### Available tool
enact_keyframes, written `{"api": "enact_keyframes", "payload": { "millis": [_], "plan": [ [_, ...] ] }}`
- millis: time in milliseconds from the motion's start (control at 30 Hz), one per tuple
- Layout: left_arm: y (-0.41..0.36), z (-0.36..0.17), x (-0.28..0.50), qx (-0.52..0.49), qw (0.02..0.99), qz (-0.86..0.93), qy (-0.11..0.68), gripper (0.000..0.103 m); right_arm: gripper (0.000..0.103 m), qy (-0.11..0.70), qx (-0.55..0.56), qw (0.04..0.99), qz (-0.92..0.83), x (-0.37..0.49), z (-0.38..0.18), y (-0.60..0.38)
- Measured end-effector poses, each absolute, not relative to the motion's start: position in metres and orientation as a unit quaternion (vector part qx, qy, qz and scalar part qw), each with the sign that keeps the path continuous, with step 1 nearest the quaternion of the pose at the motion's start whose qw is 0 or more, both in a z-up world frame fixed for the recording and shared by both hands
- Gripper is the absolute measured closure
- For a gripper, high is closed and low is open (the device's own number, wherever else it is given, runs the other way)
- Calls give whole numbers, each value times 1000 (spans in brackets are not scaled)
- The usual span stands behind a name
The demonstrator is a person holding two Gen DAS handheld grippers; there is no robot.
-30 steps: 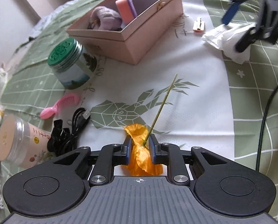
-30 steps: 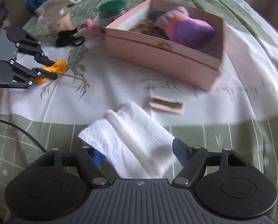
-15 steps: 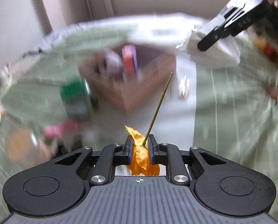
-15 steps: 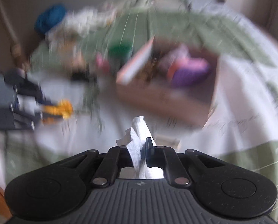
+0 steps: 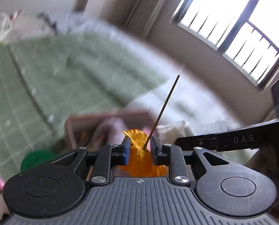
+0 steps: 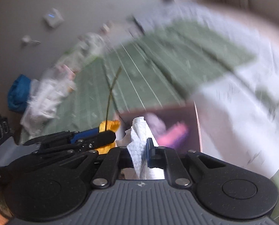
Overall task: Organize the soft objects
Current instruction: 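Release the flower into the pink box with left gripper while right drops tissue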
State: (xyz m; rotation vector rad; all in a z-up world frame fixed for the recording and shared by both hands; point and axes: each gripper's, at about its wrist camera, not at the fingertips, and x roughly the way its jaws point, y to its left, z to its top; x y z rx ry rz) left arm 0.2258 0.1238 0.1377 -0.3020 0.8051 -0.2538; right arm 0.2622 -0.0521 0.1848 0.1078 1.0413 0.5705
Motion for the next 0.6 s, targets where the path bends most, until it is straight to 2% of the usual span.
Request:
{"api": "enact_keyframes", "payload": {
  "millis": [100, 133, 167, 233, 333, 433, 500, 533, 567, 600],
  "plan": [
    [116, 114, 229, -95, 889, -111, 433, 78, 81, 534, 29, 810, 238, 277, 136, -46],
    [116, 109, 227, -86, 890, -110, 434, 78, 72, 539, 15, 809, 233, 277, 126, -43],
    [117, 106, 224, -85, 894, -106, 428, 78, 63, 539, 3, 810, 230, 276, 119, -40],
    [126, 110, 218, -116, 910, -100, 386, 78, 54, 538, -4, 811, 231, 273, 110, -39],
    [144, 128, 212, -185, 921, -103, 328, 78, 53, 521, 19, 817, 249, 273, 121, -44],
    [150, 146, 207, -194, 922, -125, 312, 78, 43, 479, 23, 837, 264, 265, 157, -53],
    [152, 154, 190, -187, 922, -144, 307, 78, 42, 463, 2, 849, 257, 259, 174, -53],
    [152, 154, 181, -181, 920, -156, 310, 78, 47, 462, -19, 852, 247, 254, 179, -52],
    [153, 154, 169, -174, 918, -165, 316, 78, 60, 463, -38, 851, 244, 251, 179, -50],
    [154, 151, 156, -167, 916, -168, 322, 78, 67, 467, -54, 847, 248, 247, 178, -49]
  ]
}}
